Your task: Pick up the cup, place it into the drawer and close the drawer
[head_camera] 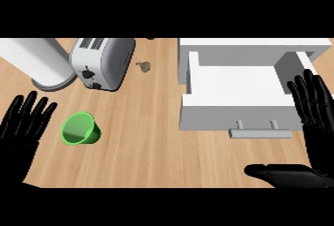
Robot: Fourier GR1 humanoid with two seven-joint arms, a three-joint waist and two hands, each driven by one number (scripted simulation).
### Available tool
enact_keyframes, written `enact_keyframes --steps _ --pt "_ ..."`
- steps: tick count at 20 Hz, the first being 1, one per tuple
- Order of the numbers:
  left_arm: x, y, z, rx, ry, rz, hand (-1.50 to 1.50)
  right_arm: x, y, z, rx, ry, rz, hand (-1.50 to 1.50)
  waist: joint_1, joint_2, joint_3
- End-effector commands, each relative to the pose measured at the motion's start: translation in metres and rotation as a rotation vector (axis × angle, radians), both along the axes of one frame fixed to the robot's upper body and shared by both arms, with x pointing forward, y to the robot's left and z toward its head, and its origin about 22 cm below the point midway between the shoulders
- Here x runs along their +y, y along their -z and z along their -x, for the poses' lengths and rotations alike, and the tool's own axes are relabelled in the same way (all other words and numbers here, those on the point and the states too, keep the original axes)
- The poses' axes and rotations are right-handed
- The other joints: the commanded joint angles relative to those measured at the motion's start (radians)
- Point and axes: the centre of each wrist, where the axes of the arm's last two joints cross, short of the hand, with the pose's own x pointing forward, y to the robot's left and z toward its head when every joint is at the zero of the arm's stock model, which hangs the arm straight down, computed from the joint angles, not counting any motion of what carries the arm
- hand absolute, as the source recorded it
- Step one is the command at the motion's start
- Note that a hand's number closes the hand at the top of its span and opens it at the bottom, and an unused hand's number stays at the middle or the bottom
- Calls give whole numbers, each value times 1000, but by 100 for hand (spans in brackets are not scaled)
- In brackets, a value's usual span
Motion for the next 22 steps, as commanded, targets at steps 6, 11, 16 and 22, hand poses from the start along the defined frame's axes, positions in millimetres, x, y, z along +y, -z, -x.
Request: enact_keyframes --steps 6,11,16,22 --pt "41 45 -2 80 -139 -67 -150 -10 1 -1 -2 -13 10 -150 -4 0 0" --pt "43 83 -31 128 -178 -90 -150 -5 3 -9 -16 -3 28 -150 -8 1 0" --pt "39 113 -13 170 -223 -148 -150 -4 13 -8 -7 -26 22 -150 -4 0 0" --pt "86 147 -7 214 -275 -167 -150 -8 12 -6 2 -9 9 -150 -6 1 0"
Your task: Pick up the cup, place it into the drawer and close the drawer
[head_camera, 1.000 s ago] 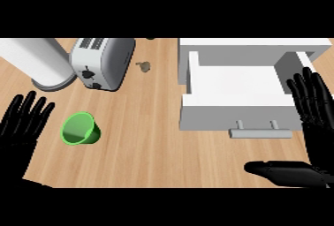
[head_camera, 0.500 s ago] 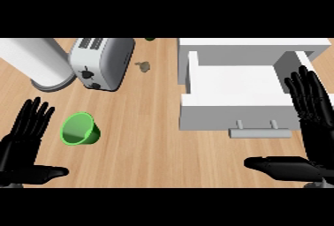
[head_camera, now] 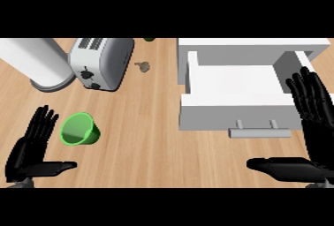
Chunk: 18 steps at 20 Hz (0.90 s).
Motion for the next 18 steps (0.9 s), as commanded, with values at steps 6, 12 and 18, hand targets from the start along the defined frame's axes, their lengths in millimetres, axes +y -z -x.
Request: enact_keyframes --steps 6,12,18 --pt "17 49 -14 35 -25 7 -150 8 -21 -8 -5 3 -6 -150 -3 1 -1" --pt "29 76 5 6 -40 44 -150 -7 -6 -10 16 -10 0 -150 -6 3 -1" --pt "26 85 10 -28 -53 34 -150 -6 -9 3 6 -21 8 -150 -16 5 -3"
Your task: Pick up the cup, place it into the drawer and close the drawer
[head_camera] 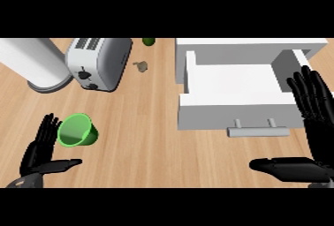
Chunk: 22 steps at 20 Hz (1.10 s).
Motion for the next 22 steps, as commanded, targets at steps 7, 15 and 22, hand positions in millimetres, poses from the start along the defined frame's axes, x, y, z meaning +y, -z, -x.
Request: enact_keyframes --steps 7,15,22 --pt "-11 5 -9 -90 44 23 -150 8 -11 0 -13 -16 3 -150 -8 3 -2" --pt "-18 6 -14 -84 73 58 -150 16 7 -9 0 -24 -8 -150 -7 5 -2" --pt "-32 -1 -34 -131 125 138 -150 -1 11 -2 25 -22 -10 -150 -9 1 -1"
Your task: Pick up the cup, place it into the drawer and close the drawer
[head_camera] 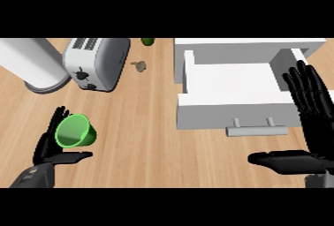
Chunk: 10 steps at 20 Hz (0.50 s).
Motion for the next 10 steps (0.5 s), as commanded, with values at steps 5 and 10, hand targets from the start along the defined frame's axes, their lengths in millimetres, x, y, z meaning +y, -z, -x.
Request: enact_keyframes --steps 5,10 --pt "11 -1 7 -130 93 154 -150 -8 5 5 17 -6 -9 -150 -6 2 -1" --pt "-20 -3 -17 -147 166 254 150 11 0 -5 20 -9 -11 -150 6 1 -1"
